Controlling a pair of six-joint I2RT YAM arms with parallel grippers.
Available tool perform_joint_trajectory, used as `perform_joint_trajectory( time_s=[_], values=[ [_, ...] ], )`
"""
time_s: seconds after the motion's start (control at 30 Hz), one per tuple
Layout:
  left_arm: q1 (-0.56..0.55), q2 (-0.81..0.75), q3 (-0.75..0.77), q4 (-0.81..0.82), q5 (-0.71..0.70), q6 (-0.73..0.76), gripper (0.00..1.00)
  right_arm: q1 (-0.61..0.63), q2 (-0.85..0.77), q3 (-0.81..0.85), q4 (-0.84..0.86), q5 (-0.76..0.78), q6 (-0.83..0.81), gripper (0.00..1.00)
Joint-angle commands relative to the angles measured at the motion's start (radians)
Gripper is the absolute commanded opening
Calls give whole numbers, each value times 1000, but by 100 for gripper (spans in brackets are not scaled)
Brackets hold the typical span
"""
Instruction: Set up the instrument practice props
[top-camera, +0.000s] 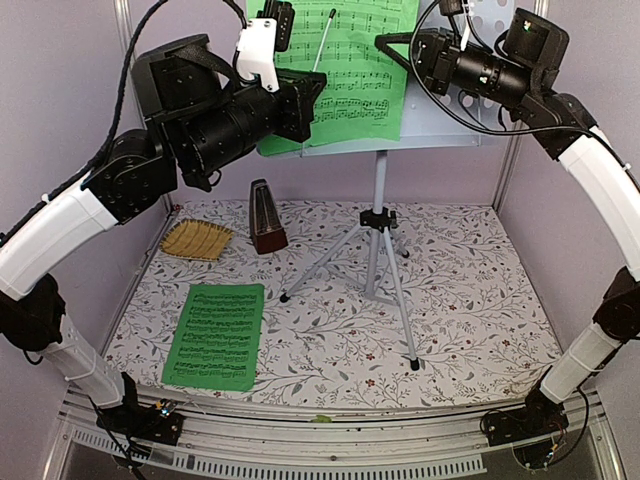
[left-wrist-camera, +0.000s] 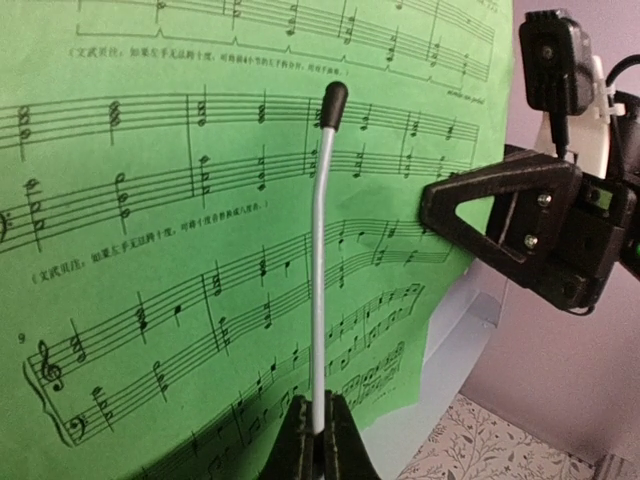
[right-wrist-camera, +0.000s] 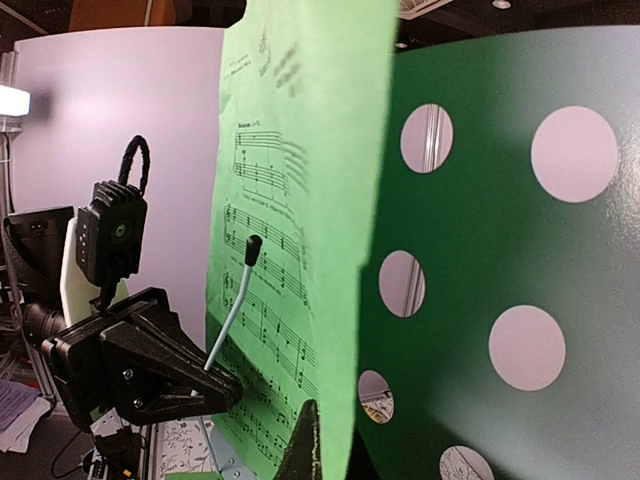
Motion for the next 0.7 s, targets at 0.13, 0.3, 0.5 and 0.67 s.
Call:
perform_joint_trajectory(
  time_s=[0.13,0.3,0.5,0.67],
  values=[
    [-15,17,18,-4,30,-20,7,7,4,27,-19,-6,-10,0],
    [-15,12,12,-4,28,-25,16,7,-2,26,-19,4,-42,18],
    [-14,3,-2,7,27,-32,27,7,-16,25,-25,29,-46,35],
    [-14,-15,-17,17,30,-41,39,7,-43,15,-43,76,-48,43]
  ],
)
